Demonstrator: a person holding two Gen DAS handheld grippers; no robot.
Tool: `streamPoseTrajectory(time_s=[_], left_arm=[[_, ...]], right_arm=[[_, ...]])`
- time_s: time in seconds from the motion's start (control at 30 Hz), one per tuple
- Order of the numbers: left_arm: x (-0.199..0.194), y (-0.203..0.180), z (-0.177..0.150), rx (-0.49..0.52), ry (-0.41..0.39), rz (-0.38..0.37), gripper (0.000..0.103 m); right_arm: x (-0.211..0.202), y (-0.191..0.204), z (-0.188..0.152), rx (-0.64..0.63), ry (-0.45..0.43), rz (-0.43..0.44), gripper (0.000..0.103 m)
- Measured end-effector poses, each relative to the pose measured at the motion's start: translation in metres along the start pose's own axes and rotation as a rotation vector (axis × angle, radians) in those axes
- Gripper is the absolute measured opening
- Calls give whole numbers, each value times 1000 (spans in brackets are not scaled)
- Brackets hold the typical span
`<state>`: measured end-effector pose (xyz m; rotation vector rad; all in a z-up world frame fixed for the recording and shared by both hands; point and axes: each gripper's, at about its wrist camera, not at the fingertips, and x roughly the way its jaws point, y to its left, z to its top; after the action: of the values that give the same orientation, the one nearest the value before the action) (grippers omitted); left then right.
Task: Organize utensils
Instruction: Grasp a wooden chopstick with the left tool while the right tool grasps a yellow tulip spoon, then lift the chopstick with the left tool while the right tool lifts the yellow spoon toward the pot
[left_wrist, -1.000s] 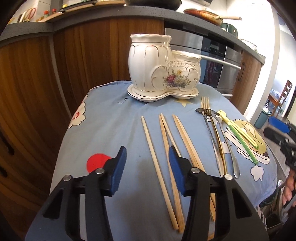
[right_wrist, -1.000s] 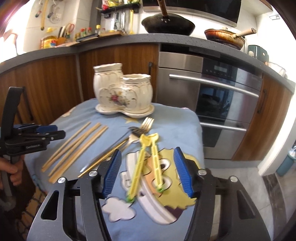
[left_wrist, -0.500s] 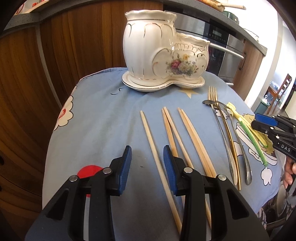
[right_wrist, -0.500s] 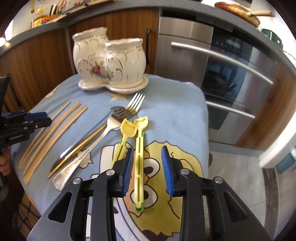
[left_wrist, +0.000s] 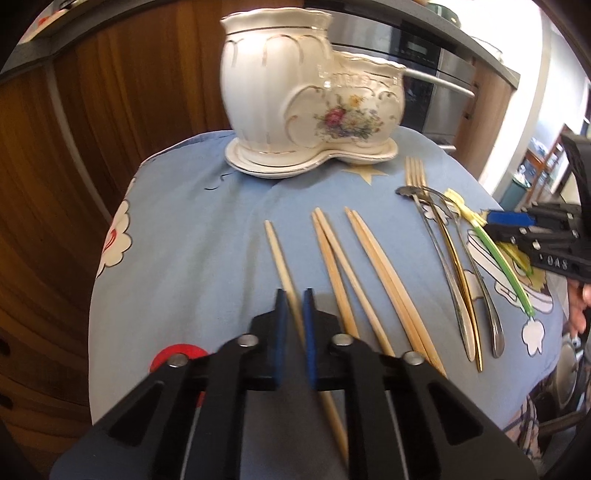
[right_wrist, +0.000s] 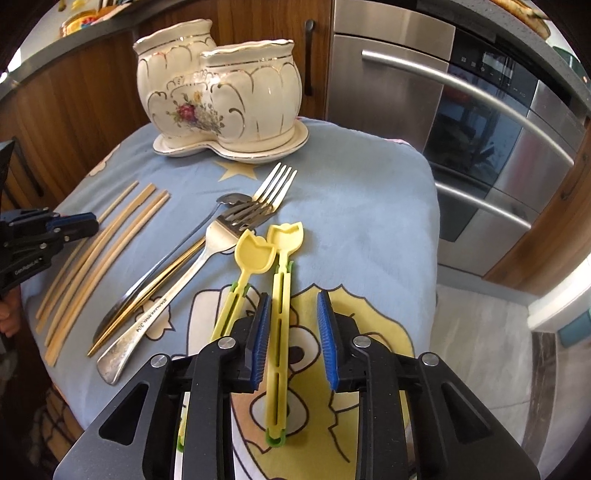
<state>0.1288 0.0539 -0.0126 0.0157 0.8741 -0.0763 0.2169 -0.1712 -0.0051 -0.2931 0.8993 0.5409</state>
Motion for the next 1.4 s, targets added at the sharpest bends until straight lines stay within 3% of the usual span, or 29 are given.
streamPoseTrajectory(time_s=[0.43, 0.47, 0.5, 0.67, 1.0, 1.17, 1.4], left_arm=[[1, 13, 12, 143, 131, 32, 7], [1, 13, 13, 150, 138, 36, 7], [1, 14, 14, 154, 145, 34, 7], [6, 17, 20, 163, 200, 2, 7], [17, 7, 40, 333, 377, -8, 9], [18, 9, 44, 337, 425, -36, 9], [15, 26, 38, 290, 386, -68, 5]], right_arm=[[12, 7, 25, -153, 140, -63, 25], [13, 7, 27, -161, 145, -68, 16], [14, 6, 28, -164, 155, -64, 11], [18, -2, 36, -155, 220, -10, 11], [36, -7, 58, -244, 409, 74, 13], [40, -12, 61, -245, 428, 107, 12], [38, -22, 58, -206, 372, 105, 11]])
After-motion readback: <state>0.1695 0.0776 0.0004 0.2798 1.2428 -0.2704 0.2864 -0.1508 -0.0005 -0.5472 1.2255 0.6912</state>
